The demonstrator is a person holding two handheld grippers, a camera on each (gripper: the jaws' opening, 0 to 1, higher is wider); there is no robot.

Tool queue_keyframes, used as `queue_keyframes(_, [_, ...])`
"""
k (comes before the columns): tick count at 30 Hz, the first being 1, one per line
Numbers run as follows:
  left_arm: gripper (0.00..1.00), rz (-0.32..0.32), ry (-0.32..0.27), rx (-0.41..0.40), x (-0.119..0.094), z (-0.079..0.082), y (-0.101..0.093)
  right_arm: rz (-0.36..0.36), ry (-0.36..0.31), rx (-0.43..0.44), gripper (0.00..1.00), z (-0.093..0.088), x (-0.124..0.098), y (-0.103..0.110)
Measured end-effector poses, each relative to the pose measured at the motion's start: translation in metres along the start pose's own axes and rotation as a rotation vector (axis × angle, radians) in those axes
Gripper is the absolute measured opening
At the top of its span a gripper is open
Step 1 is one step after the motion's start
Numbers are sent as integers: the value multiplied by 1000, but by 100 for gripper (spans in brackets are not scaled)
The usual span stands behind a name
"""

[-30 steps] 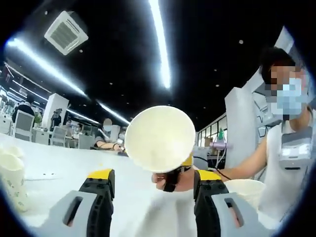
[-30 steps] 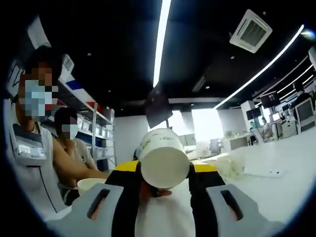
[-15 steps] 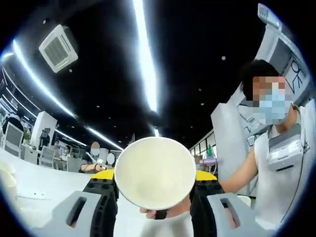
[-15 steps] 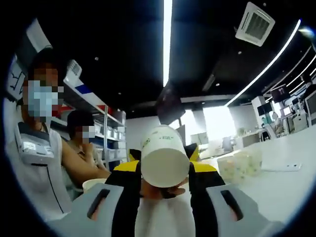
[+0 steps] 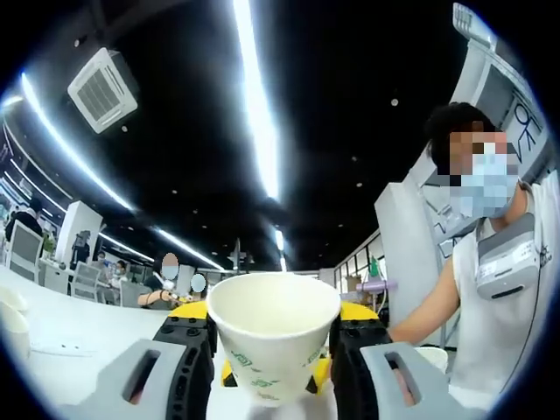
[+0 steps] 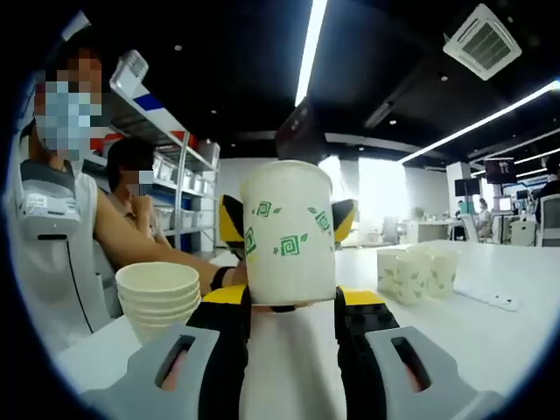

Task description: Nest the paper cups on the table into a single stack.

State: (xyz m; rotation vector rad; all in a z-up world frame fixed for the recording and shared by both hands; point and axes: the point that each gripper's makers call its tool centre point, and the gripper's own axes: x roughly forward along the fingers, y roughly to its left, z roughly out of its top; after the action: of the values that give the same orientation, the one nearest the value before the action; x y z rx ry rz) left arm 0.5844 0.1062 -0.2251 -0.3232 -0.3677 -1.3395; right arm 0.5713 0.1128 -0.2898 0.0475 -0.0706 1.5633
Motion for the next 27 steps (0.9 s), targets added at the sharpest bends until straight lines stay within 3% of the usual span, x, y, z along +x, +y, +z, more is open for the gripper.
queue_keyframes(3, [53,41,38,-17,-2,-5,6,-23,4,-1,41,-2,-3,-7])
queue_keyframes(7, [52,83,35,0,-5,-2,12,-42,7,25,48,-4,-6,-12])
queue_keyframes(13, [51,137,46,31,-10,0,20,-64,20,-2,50,-4,-16,-16])
queue_keyframes(14, [51,131,48,29,-10,1,19,-71,12,-4,50,-2,-18,-19])
queue_keyframes(17, [51,-7,-36,-60,-9,17,-5,-110,-12,9,49,3,-26,-31])
queue_keyframes(23, [49,-104,-189,-90,-12,45,-23,-158,-14,11,47,1,-34,-41])
queue_keyframes(27, [46,-130,-211,-95,-13,50,-29,-170,-2,3,46,1,-35,-44])
